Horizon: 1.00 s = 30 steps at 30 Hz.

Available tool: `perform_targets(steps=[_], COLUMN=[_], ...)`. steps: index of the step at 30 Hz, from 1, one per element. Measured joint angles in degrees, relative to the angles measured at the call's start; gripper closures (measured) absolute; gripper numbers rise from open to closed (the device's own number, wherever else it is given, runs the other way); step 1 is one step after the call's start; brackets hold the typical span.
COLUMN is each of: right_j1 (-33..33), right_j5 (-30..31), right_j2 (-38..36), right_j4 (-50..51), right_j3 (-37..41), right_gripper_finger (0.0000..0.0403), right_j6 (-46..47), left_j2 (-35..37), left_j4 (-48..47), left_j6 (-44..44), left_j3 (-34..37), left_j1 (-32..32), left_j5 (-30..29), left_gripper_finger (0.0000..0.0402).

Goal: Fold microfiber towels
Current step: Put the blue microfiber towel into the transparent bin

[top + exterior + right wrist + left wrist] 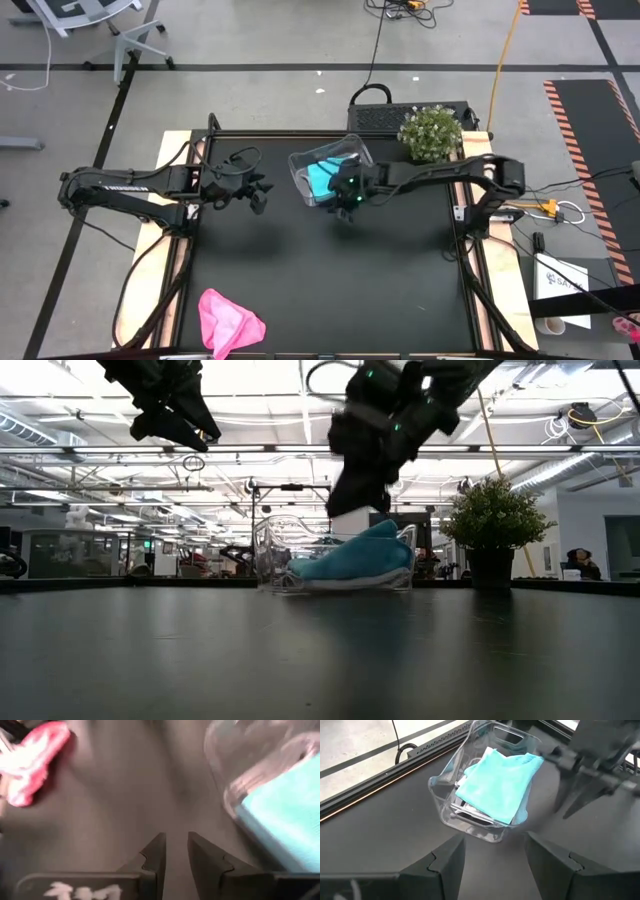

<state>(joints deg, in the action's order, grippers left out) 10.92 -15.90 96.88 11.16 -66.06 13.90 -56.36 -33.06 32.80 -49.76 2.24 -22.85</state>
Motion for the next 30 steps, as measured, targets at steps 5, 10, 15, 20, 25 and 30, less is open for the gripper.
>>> perform_targets(steps=[5, 10, 15, 20, 25, 30], right_j1=[0.62, 2.22, 4.8, 7.39, 9.67, 10.93], right_j5=[-0.28, -0.76, -0.17, 1.02, 2.75, 2.11], right_j2=[5.45, 8.31, 7.81, 7.78, 7.76, 7.76], right_j4=[-1.69, -7.43, -12.17, -17.73, -19.47, -20.4], right_j3=[0.0, -0.06, -0.04, -0.04, -0.04, -0.04], right_gripper_finger=[0.0335, 0.0335, 0.0335, 0.0335, 0.0335, 0.0335], right_j6=[-0.27, -1.15, -2.27, -2.66, -4.48, -2.68], left_j2=[0.0, 0.0, 0.0, 0.0, 0.0, 0.0], left_j4=[-0.02, -0.09, -0.26, -0.26, -0.31, -0.38], left_j6=[0.13, 0.46, 0.76, 0.7, 0.52, 0.5], left_j3=[0.0, 0.0, -0.02, -0.02, -0.02, 0.0], left_j1=[0.0, 0.0, 0.0, 0.0, 0.0, 0.0], left_j5=[0.0, -0.02, 0.02, 0.04, 0.05, 0.07], left_gripper_finger=[0.0195, 0.0195, 0.0195, 0.0195, 0.0195, 0.0195])
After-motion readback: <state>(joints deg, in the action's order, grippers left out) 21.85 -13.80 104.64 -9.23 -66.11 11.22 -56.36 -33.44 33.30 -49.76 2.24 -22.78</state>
